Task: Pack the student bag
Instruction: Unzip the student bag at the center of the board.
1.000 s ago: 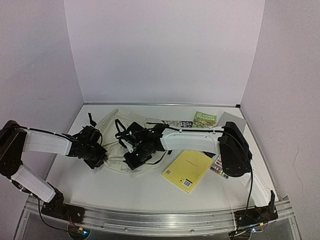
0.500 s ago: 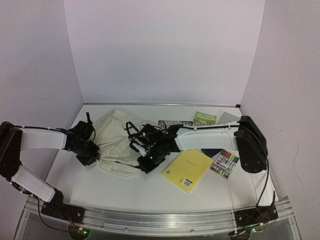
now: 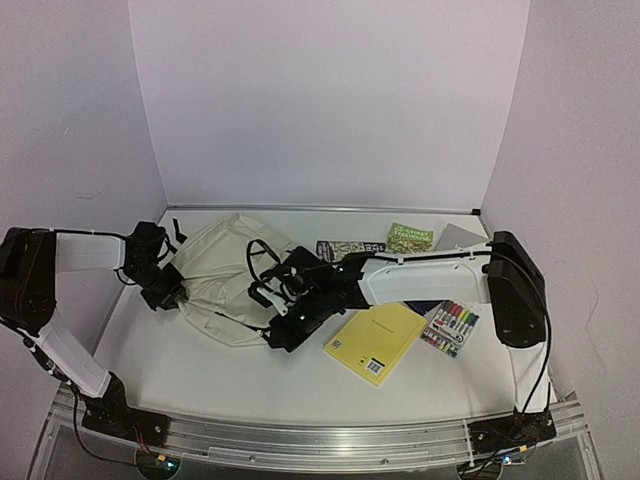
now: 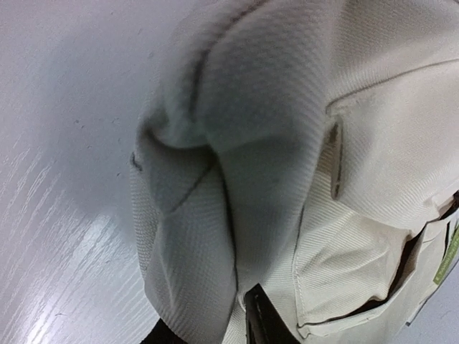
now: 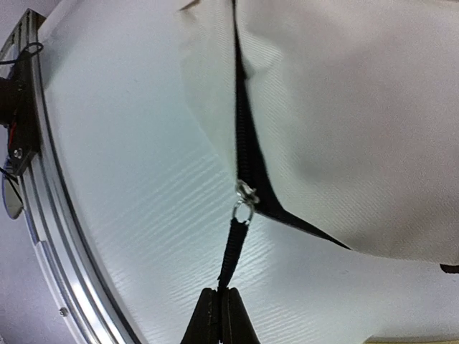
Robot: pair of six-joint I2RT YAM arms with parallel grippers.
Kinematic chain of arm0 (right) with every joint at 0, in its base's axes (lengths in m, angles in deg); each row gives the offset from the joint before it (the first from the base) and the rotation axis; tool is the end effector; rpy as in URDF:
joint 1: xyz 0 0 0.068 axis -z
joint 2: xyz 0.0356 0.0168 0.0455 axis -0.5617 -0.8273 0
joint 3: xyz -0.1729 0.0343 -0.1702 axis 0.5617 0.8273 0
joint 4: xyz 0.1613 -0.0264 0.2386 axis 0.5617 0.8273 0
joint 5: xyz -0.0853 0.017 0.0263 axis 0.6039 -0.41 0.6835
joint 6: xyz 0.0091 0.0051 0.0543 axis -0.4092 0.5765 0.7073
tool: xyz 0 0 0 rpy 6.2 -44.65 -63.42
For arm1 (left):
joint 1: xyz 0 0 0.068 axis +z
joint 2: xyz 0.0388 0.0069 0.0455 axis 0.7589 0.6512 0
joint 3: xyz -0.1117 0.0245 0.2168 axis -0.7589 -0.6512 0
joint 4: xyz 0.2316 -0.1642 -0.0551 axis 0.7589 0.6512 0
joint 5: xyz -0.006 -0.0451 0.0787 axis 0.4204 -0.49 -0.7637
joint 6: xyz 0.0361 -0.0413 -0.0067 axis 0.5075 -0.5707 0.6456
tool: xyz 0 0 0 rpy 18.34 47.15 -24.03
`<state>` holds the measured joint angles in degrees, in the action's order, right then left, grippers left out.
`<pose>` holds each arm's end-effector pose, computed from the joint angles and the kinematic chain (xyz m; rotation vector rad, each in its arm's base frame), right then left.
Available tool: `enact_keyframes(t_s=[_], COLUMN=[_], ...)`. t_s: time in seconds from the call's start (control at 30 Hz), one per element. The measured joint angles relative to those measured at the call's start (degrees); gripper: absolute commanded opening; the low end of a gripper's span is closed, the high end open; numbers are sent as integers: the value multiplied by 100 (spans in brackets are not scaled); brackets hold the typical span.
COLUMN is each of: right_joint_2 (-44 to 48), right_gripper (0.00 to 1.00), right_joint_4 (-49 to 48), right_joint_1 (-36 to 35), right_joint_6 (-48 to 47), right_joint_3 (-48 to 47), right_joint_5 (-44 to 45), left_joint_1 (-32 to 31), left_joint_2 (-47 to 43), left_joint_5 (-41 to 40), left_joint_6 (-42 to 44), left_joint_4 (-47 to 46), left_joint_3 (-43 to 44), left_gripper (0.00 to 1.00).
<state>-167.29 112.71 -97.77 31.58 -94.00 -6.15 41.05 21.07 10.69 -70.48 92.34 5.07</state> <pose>0.2007 0.4340 0.1547 -1.3431 2.3278 0.9292 0.2995 -0.0503 0.1168 -1.0560 2.6591 -0.4972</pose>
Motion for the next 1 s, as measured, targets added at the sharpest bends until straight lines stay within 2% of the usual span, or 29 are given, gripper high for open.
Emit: enact_keyframes(t_s=[0.1,0.2,0.27,0.4,0.5,0.8,0.9,1.0], right_joint_2=[-19,-145,-335,-744,-996,-1141,-1140,-1120], right_gripper=[0,0,0,0,0,0,0,0], right_joint_4=[35,78,80,148,235,247,261,253], right_joint_1=[-79,-105,-105,-105,-105,-107,-107,-105], right_joint_6=[25,28,54,142,225,346,345,342], right_joint_3=[-348,-768,-1044,-1310,-1476,-1756,-1754,-1731], right_joint_5=[-42,-55,-90,-201,-330,-513,-518,-535], left_joint_1=[39,-75,-323,-799,-951,-1084,-1093,-1093], left_joint_2=[-74,-607,-1327,-2670,-3170,-3597,-3389,-3063], left_joint_5=[159,215,197,330,500,558,558,553], left_joint_6=[283,388,351,116,-147,-823,-1032,-1255], left_joint_4=[-25,-81,-110,-351,-484,-355,-481,-651], left_joint_3=[138,58,-133,-735,-1214,-1899,-2054,-2253], left_gripper=[72,85,89,89,88,89,85,76])
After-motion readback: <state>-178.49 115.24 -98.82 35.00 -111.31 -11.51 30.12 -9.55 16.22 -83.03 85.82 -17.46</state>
